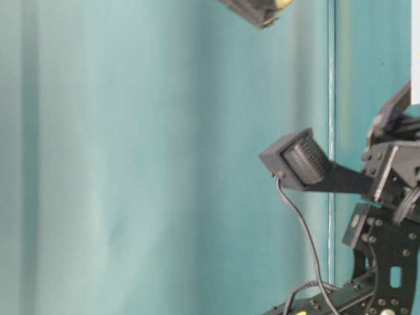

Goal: Move the wooden board into place and insert the rod into its hole.
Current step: 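Lift the dowel and carry it over the strip's hole with the right gripper, then lower the dowel into the hole while the left gripper holds the strip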

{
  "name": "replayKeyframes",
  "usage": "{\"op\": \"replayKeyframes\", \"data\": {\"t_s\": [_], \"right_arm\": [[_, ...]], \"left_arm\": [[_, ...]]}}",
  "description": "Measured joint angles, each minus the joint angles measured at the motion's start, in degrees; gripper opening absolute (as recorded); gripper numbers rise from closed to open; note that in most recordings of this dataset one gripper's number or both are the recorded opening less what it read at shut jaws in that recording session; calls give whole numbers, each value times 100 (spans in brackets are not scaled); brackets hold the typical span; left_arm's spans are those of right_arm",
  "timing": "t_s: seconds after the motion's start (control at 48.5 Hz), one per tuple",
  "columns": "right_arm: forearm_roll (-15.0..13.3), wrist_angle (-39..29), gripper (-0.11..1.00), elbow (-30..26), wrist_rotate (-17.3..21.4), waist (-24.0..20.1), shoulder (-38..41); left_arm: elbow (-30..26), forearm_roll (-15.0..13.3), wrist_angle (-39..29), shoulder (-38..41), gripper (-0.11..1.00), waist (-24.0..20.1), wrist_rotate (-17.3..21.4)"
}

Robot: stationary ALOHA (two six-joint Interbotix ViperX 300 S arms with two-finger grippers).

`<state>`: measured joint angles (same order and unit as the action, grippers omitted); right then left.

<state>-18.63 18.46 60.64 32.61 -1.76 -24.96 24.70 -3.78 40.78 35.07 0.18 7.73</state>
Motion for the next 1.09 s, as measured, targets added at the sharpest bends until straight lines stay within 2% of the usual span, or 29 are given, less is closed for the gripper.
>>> {"op": "replayKeyframes", "data": {"t_s": [0.124, 0.248, 0.392, 0.516, 0.619, 0.702, 0.908, 1.094], "right_arm": [[0, 879, 11, 387, -272, 352, 114], [105, 1433, 11, 606, -729, 615, 272], [554, 2224, 11, 800, -1310, 765, 615], [1099, 3313, 11, 1020, -1723, 773, 1134], [1345, 4131, 11, 1099, -1767, 773, 1644], [1371, 4518, 11, 1055, -1767, 765, 2039], [1380, 4649, 11, 615, -1758, 466, 2874], [1380, 4658, 11, 396, -1767, 404, 3331]], "left_arm": [[-18, 0, -44, 0, 30, 18, 0], [-9, 0, -88, -9, 24, 35, -9], [-18, 0, -105, -9, 24, 35, -9], [-9, -9, -105, -9, 24, 44, -9], [-9, -9, -114, 0, 24, 35, -9], [-18, -9, -114, -9, 24, 35, -18], [-35, -18, -202, -26, 24, 44, -18], [-35, -18, -246, -35, 24, 44, -26]]}}
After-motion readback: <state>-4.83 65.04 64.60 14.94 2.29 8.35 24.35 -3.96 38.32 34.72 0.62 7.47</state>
